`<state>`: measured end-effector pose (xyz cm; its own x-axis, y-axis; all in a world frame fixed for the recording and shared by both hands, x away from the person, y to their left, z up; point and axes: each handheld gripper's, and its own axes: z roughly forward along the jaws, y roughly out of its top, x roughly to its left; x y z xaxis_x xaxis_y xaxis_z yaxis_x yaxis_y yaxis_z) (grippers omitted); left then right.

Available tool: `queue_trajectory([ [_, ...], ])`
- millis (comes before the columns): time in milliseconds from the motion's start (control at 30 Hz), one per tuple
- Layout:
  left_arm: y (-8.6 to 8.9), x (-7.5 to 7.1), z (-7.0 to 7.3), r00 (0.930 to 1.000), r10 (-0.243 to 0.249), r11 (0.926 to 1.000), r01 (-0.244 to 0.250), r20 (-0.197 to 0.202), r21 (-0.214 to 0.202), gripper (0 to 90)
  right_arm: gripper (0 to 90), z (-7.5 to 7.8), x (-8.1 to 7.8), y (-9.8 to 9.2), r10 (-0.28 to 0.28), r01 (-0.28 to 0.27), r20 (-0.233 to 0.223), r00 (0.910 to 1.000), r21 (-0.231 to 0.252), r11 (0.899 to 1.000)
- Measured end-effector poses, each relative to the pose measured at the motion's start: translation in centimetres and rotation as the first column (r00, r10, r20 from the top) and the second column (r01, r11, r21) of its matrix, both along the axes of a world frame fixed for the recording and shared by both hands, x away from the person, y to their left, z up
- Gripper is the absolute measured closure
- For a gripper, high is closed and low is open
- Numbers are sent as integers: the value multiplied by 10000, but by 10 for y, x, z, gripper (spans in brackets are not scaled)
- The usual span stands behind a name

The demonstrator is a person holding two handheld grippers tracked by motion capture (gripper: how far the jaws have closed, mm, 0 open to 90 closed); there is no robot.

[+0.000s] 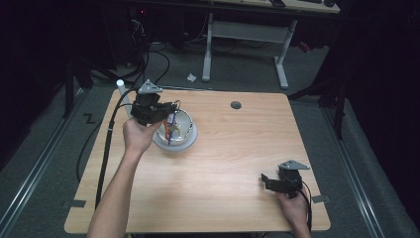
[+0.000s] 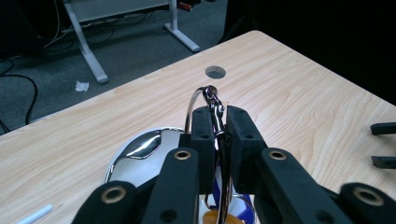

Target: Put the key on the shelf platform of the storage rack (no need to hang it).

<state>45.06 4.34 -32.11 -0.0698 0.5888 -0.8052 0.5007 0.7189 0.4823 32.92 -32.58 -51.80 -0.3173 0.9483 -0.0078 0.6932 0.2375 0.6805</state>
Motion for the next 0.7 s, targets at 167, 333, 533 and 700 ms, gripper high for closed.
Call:
queue_trajectory([
  [167, -1, 4, -2, 10000, 6, 10000, -6, -17, -23, 822, 193, 0, 0, 0, 0, 0, -2, 10000, 1, 10000],
  [333, 5, 8, 2, 9998, 144, 9996, -142, 109, -233, 822, 193, 0, 0, 0, -9, 9, -7, 10000, 8, 10000],
  [533, 7, 11, 7, 9993, 225, 9995, -219, 284, -224, 822, 193, 0, 0, 0, -10, 10, -6, 10000, 5, 10000],
  [700, 2, 11, 6, 9988, 341, 9993, -335, 344, -157, 822, 193, 0, 0, 0, -11, 11, -8, 10000, 7, 10000],
])
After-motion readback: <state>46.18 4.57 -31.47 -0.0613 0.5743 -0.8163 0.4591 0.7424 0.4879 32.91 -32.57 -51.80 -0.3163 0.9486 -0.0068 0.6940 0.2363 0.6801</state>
